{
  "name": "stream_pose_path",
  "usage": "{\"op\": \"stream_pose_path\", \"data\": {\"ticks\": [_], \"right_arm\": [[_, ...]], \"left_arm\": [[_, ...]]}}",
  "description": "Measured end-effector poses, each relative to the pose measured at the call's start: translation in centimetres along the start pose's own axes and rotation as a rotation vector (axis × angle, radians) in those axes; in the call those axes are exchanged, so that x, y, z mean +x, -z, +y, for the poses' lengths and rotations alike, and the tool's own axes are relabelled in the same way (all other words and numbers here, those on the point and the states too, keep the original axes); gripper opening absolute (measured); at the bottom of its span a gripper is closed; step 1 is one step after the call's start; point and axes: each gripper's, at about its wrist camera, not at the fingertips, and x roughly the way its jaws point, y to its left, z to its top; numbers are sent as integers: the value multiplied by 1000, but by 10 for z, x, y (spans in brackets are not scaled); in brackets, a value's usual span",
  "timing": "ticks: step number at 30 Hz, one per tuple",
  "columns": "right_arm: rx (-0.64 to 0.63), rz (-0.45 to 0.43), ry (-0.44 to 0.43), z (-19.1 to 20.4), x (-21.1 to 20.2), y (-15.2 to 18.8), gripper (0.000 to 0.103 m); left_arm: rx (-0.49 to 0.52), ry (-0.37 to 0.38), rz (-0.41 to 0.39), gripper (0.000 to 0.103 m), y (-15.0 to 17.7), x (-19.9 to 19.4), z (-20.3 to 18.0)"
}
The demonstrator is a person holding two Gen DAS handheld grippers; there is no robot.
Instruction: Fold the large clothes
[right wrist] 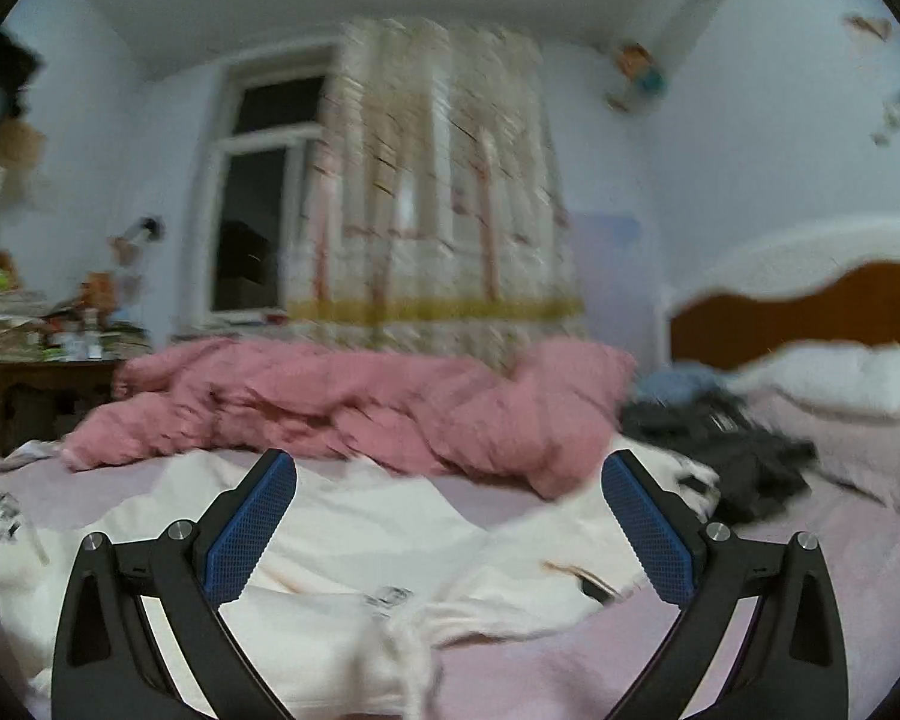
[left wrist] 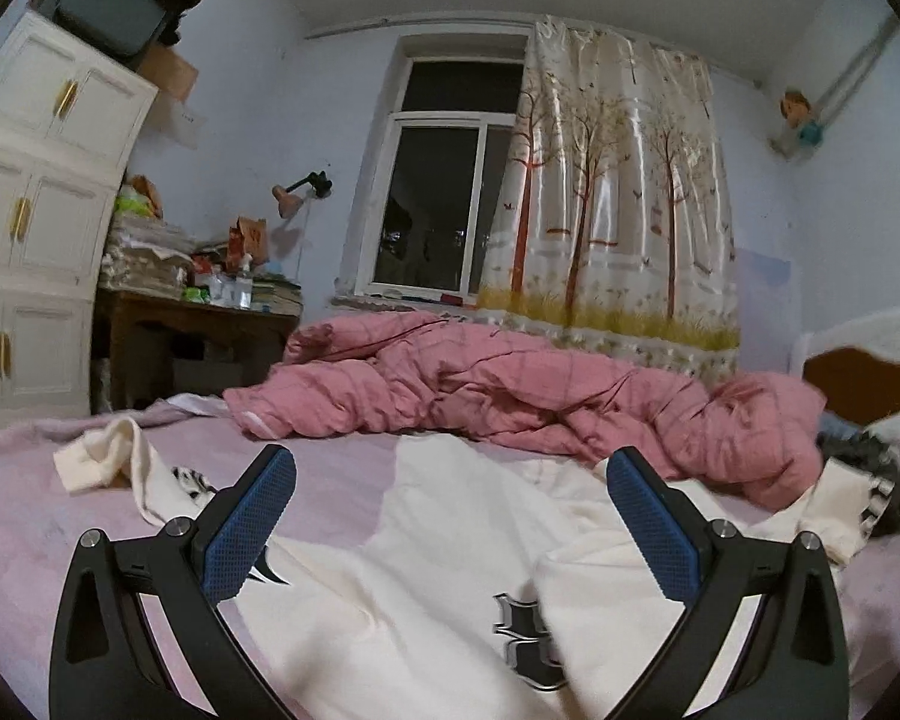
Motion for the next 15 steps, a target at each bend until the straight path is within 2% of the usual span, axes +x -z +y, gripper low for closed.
{"op": "stream_pose_path", "data": {"ticks": [2,5,9,12,13,15], "right_arm": [[64,90,19,-21,17,-3,102],[157,227,-57,-47,45,0,102],[225,392,-258,-56,73,16,100],[163,444,-358,-30,79,32,100],[109,456,-389,-16,79,39,100],[-14,469,-393,12,76,54,100]], "left_arm": [[32,-2,18,103,2,4,-1],[33,50,59,103,7,8,-1],[45,156,159,103,19,13,-10],[51,166,265,103,35,19,-22],[58,191,312,103,43,21,-27],[68,265,389,103,55,25,-36]]}}
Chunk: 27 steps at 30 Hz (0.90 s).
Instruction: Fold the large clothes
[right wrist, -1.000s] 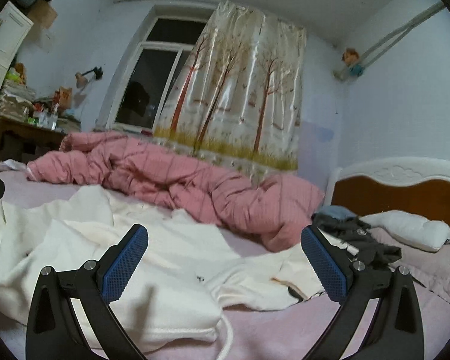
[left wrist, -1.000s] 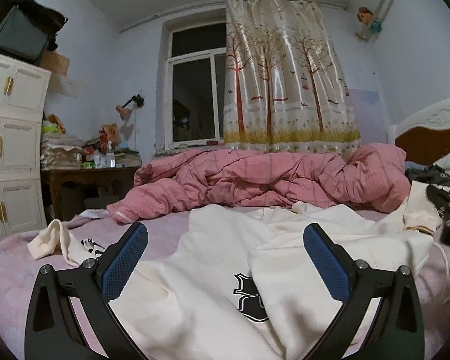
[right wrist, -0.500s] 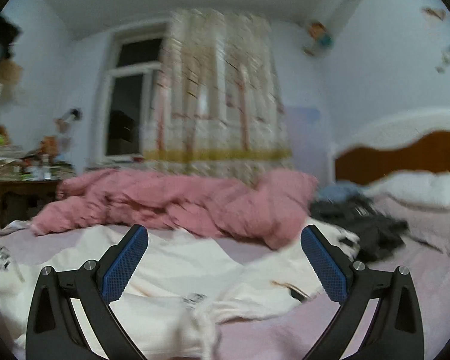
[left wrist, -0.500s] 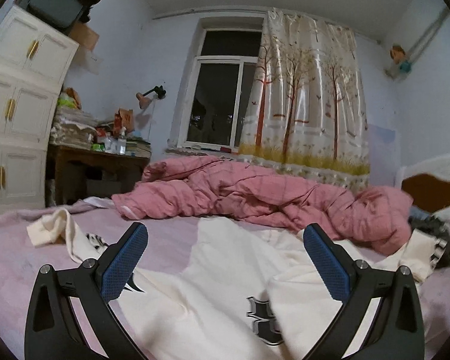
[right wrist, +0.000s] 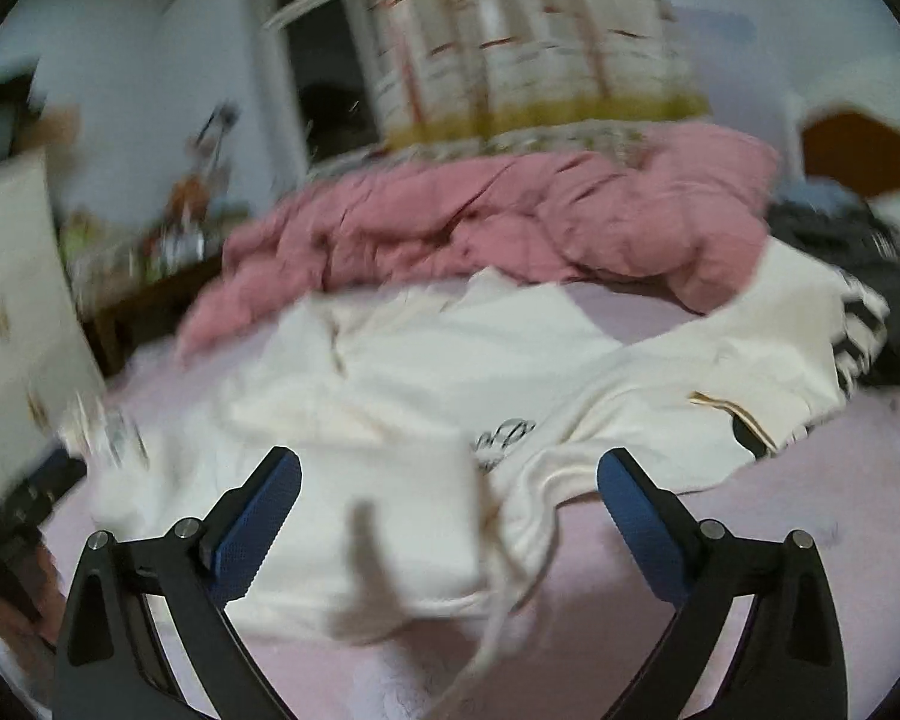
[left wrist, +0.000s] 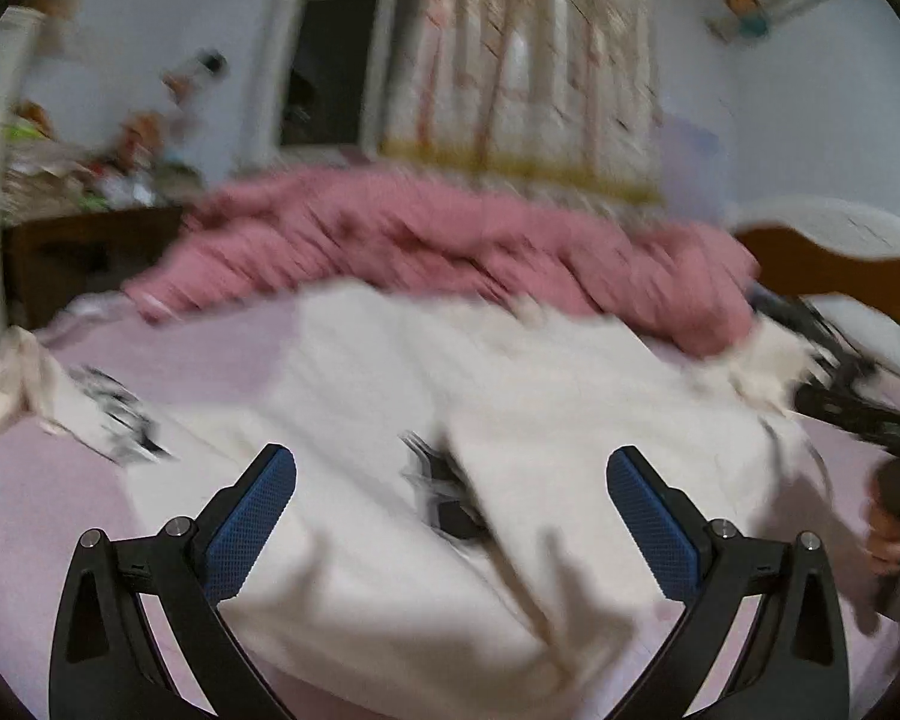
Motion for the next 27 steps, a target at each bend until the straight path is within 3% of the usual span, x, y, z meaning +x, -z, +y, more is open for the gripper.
{"op": "stream_pose_path", "data": {"ticks": [1,3,4,6,8,9,10,11,12,13,14,18,21,24,27], "right_arm": [[-25,14,0,7,6,5,100],[-20,68,-57,12,18,11,98],[-6,101,-99,11,25,14,98],[-18,208,-195,12,45,20,99],[-50,276,-225,12,60,27,99],[-47,282,-219,12,64,30,94],[-41,290,-221,11,67,32,76],[-51,295,-229,13,68,33,68],[-56,290,-247,13,66,34,50],[-61,286,-278,16,65,34,32],[-68,283,-285,18,61,34,29],[-103,187,-212,37,34,41,23],[-108,120,-215,48,-10,51,23],[-167,102,-189,65,-39,64,22],[-143,143,-184,73,-62,87,22]], "left_arm": [[12,53,37,102,5,5,-5],[48,153,115,76,12,15,-17],[55,186,157,72,14,21,-20],[45,265,293,71,25,39,-26],[8,291,427,71,37,60,-28],[-2,296,413,70,39,59,-28],[14,312,396,66,39,56,-31],[40,353,399,50,39,53,-37],[74,384,405,28,40,51,-44],[117,390,405,20,42,49,-52],[143,396,400,12,44,45,-59],[144,359,290,10,36,9,-55],[167,355,265,10,33,-20,-47],[243,313,271,10,32,-40,-42],[220,306,301,10,37,-57,-29]]}}
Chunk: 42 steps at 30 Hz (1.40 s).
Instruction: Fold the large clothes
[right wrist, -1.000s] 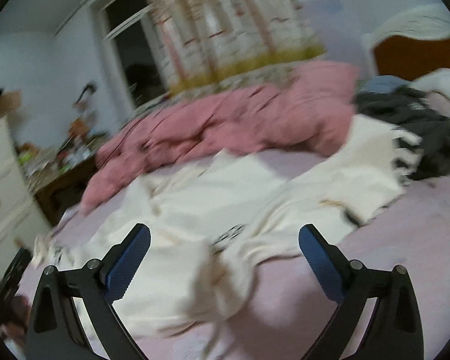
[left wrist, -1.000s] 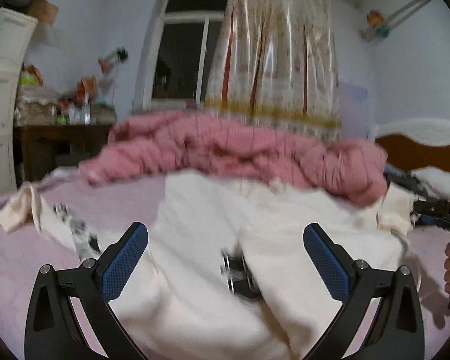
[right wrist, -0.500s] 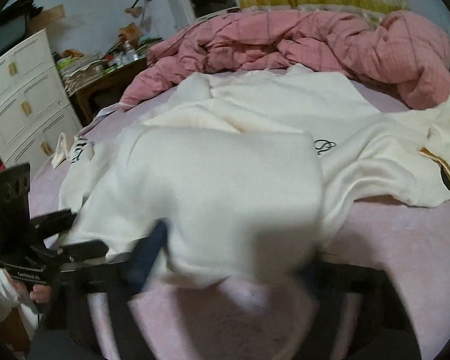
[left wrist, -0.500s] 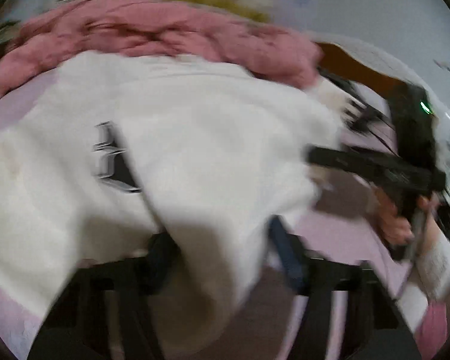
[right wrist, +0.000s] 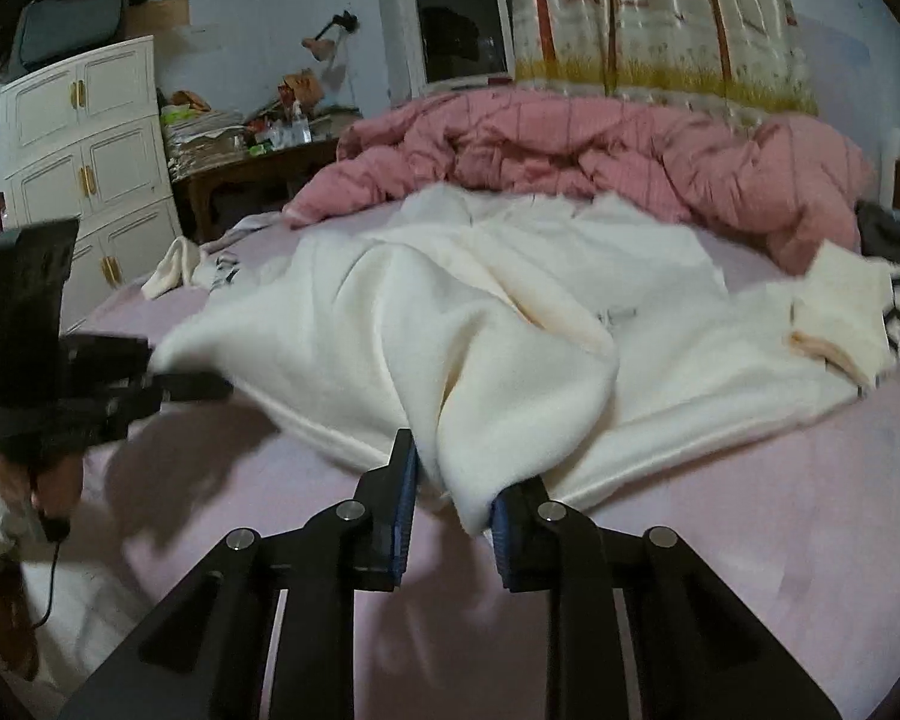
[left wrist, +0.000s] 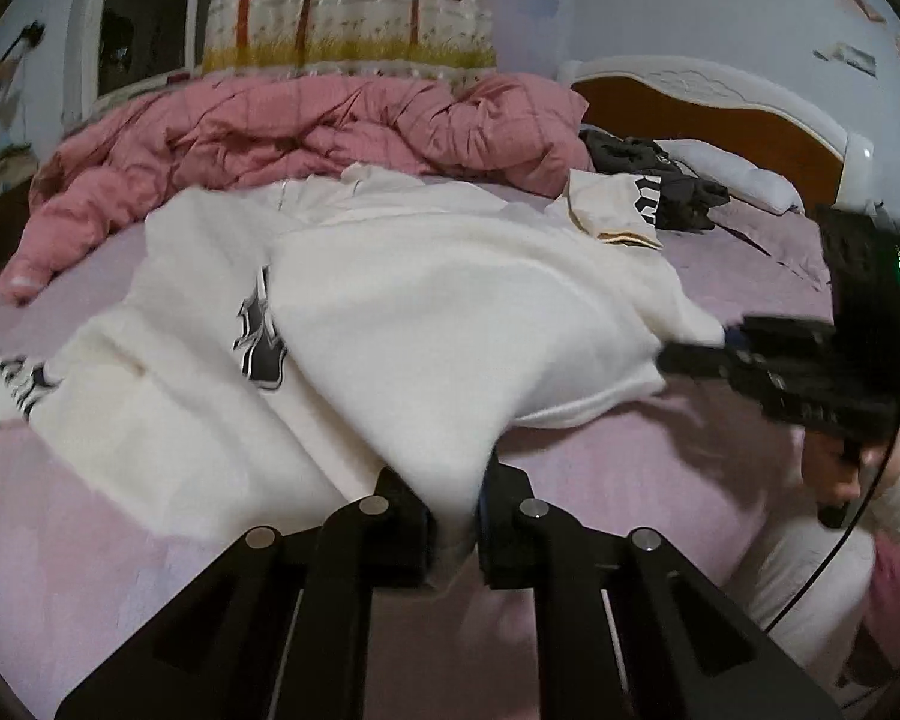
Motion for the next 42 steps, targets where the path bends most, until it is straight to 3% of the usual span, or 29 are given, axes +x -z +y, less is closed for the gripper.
{"op": "stream_pose_path", "data": {"ticks": [2,4,7,9,11,13,15,17,19,20,24,25,27,29,34,38,42], "right_arm": [[12,-11,-9,8,-13,9,21],[17,-44,-8,16,-30,16,12],[19,-47,8,21,-41,22,12],[21,-34,40,18,-38,24,12],[47,-23,66,7,-34,21,13],[86,-41,62,-4,-42,14,15],[90,-82,95,-9,-53,8,15],[80,-147,154,-14,-70,1,25],[81,-197,220,-20,-83,-4,48],[93,-227,248,-27,-91,-8,49],[118,-260,359,-53,-98,-25,50],[127,-257,401,-65,-96,-31,55],[137,-192,462,-85,-83,-43,69],[136,-92,544,-110,-61,-51,69],[131,40,582,-164,-23,-54,69],[84,133,566,-187,-1,-52,69],[-16,215,572,-204,28,-53,69]], "left_arm": [[29,-35,-20,10,8,-15,-2],[48,-72,-42,10,17,-23,0],[61,-89,-12,12,26,-20,0],[19,-130,2,22,32,-14,5],[-28,-125,-12,29,30,-20,9],[-20,-156,-109,41,22,-40,8],[45,-238,-246,67,11,-67,-1],[77,-366,-414,69,-8,-96,-6],[48,-369,-499,70,-30,-114,-3],[36,-338,-507,72,-41,-116,-3],[39,-281,-423,75,-82,-73,-9],[38,-245,-394,75,-88,-57,-11],[15,-175,-292,75,-99,-15,-14],[-5,-136,-231,75,-101,21,-21],[-30,-158,-120,75,-81,84,-27],[-68,-165,45,75,-53,127,-19],[-34,-171,-4,76,-51,114,-25]]}}
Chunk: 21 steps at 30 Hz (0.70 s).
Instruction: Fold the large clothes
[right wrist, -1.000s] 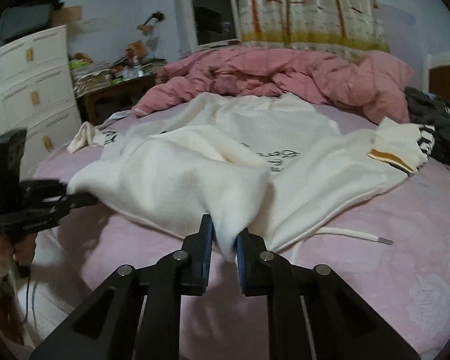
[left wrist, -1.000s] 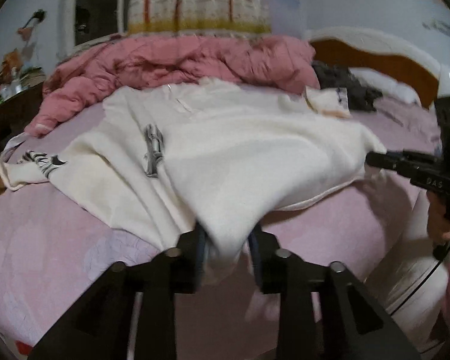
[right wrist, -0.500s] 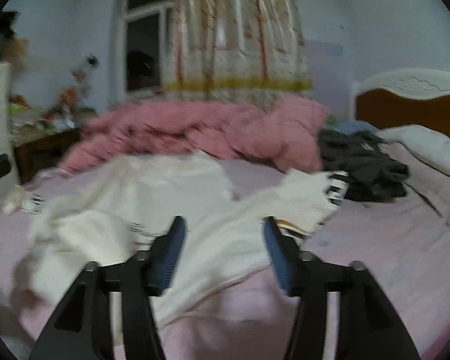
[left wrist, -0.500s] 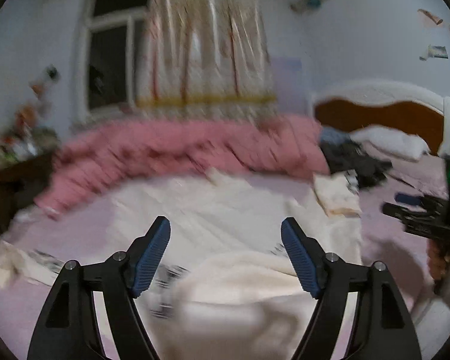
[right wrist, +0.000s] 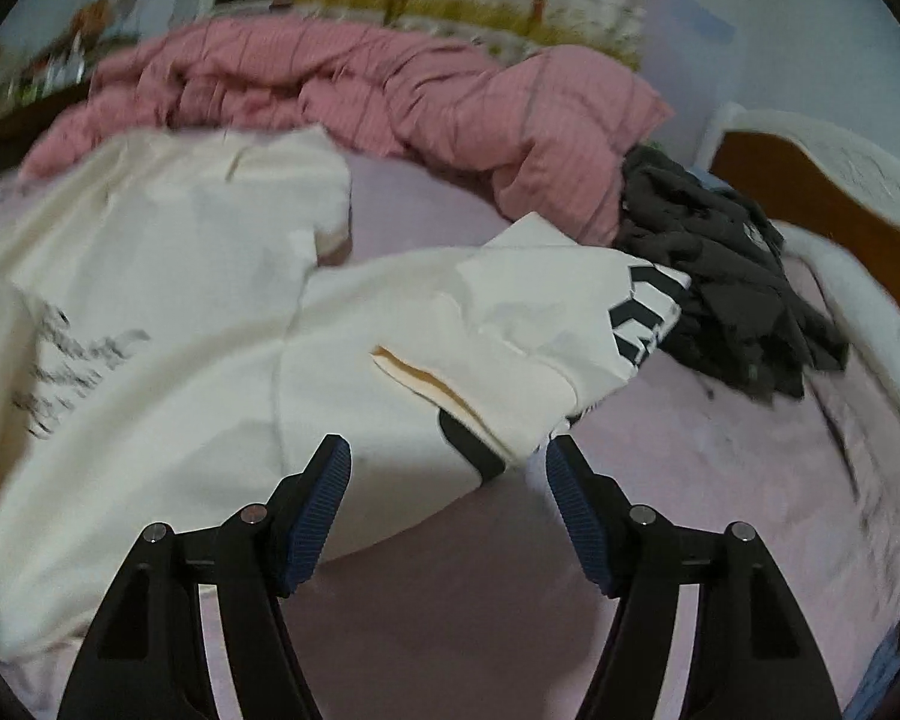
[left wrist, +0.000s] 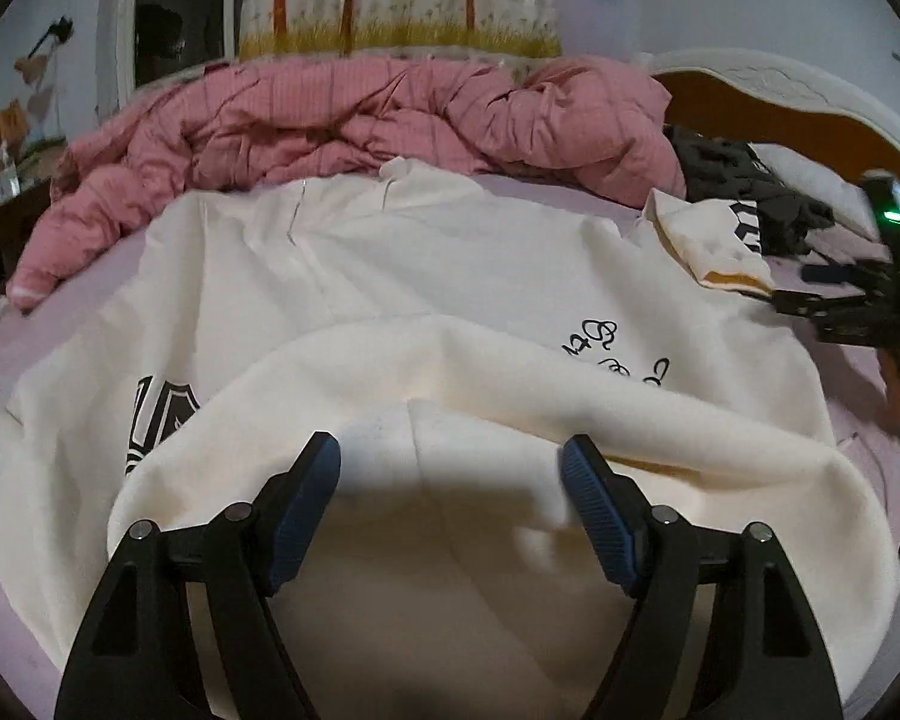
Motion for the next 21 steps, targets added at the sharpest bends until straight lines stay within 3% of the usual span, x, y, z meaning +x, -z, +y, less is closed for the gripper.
{"op": "stream_pose_path", "data": {"ticks": [3,5,7,8,10,11,14,16,21], "right_arm": [[-155,49,96,10,33,-9,69],[-136,69,75,3,51,-15,68],[-85,86,134,-8,67,-20,64],[-87,105,175,-13,78,-21,57],[-68,116,220,-23,86,-22,5],[-31,110,245,-31,84,-22,5],[108,-39,282,-59,45,-19,5],[126,-132,367,-73,9,-15,5],[150,-264,508,-102,-79,-12,5]], "left_arm": [[13,-8,8,78,1,4,-5],[5,1,10,78,0,6,-3],[7,2,9,79,1,3,-3],[9,0,10,79,1,5,0],[15,-9,15,79,-4,10,1],[19,-15,16,80,-5,11,0],[26,-26,8,80,-4,9,-2],[22,-23,5,80,-4,8,-1],[24,-31,3,82,-4,8,-1]]}}
